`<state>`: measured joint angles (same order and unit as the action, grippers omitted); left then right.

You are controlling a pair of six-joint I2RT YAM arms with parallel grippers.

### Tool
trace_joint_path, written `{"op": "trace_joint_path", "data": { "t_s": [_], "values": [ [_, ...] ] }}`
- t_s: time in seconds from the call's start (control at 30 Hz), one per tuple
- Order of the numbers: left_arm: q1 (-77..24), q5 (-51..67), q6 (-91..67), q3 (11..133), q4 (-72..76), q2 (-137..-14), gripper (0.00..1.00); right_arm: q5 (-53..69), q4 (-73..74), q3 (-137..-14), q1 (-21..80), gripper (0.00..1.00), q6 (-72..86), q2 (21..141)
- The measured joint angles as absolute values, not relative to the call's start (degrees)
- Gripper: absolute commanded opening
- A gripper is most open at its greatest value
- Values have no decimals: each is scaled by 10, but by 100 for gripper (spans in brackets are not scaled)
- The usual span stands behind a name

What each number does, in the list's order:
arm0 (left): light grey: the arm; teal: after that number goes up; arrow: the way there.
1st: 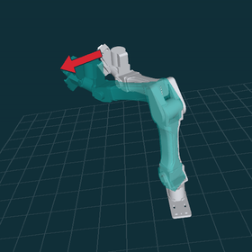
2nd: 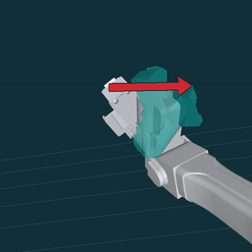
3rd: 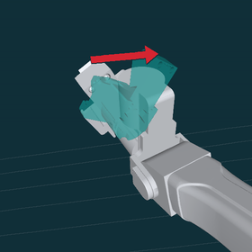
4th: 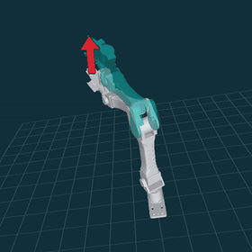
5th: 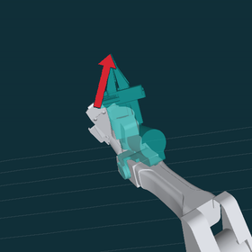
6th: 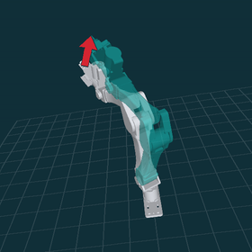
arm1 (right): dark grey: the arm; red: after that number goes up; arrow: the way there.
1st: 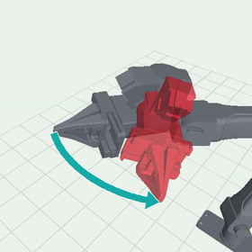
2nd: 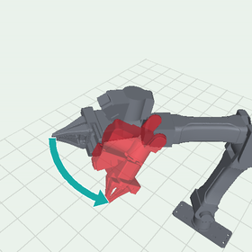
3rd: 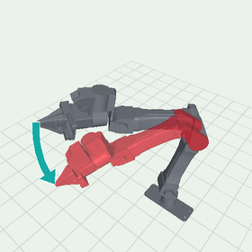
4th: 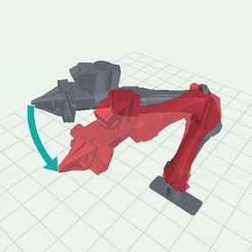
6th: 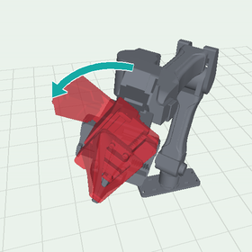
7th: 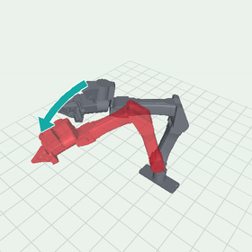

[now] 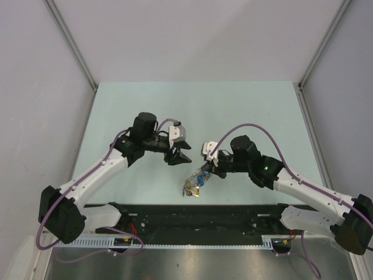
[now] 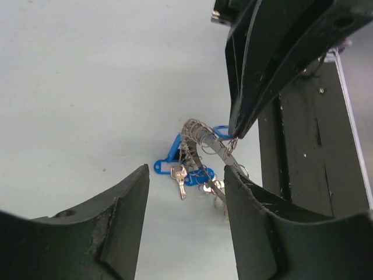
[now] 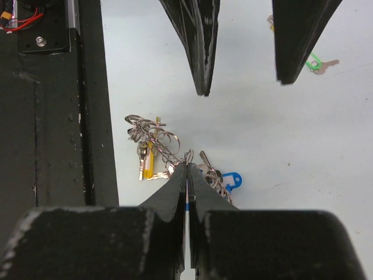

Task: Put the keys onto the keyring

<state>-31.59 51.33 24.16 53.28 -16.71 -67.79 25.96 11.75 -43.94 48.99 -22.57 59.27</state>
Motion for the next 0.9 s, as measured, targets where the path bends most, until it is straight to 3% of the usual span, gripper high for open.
{"op": "trace_joint_path", "data": {
  "t_s": [0.5, 0.9],
  "values": [
    [-378, 552, 336, 570, -250, -774, 37, 264, 122, -439, 490, 0, -228, 590],
    [-387, 554, 343, 580, -264, -809, 31, 264, 124, -439, 494, 0, -228, 588]
  ]
}}
